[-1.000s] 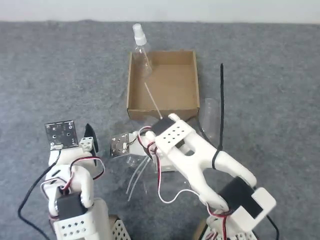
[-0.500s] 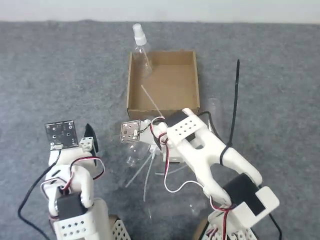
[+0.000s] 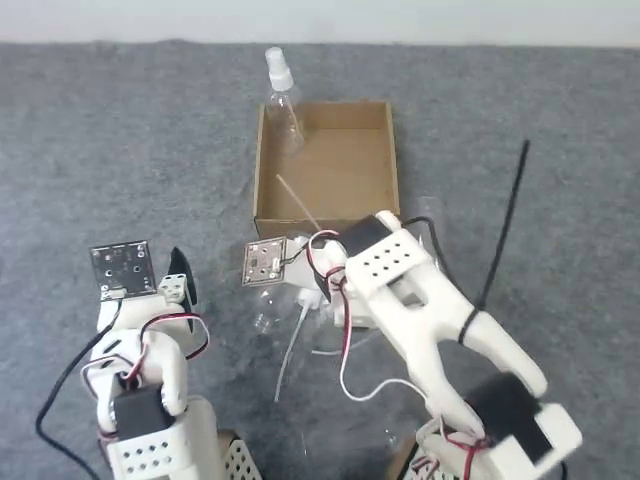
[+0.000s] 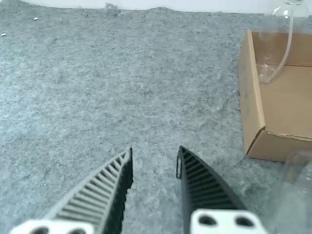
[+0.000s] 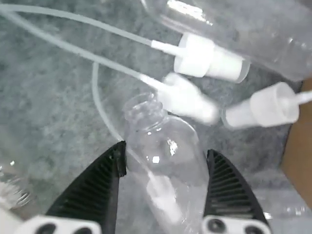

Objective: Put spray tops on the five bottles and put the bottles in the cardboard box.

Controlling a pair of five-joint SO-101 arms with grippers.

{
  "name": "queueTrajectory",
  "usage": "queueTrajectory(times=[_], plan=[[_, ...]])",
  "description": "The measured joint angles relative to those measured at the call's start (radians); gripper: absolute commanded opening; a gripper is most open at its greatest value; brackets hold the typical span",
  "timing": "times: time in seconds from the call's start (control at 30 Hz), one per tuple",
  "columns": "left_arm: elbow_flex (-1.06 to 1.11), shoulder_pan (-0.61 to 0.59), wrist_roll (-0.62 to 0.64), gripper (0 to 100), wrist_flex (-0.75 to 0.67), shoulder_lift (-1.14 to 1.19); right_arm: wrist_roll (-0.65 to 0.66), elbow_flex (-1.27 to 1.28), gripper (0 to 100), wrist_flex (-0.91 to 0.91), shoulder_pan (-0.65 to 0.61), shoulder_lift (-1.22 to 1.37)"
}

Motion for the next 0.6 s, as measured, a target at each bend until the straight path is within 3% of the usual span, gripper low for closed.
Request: queueTrajectory(times=[0.3, 0.6], plan=[[0.014, -0.002, 0.0, 14, -0.003, -0.002, -0.068, 0.0, 12.3, 0.094, 0.014, -0.124], [0.014, -0.002, 0.0, 14, -0.003, -0.002, -0.092, 0.0, 12.3, 0.144, 0.144, -0.178]])
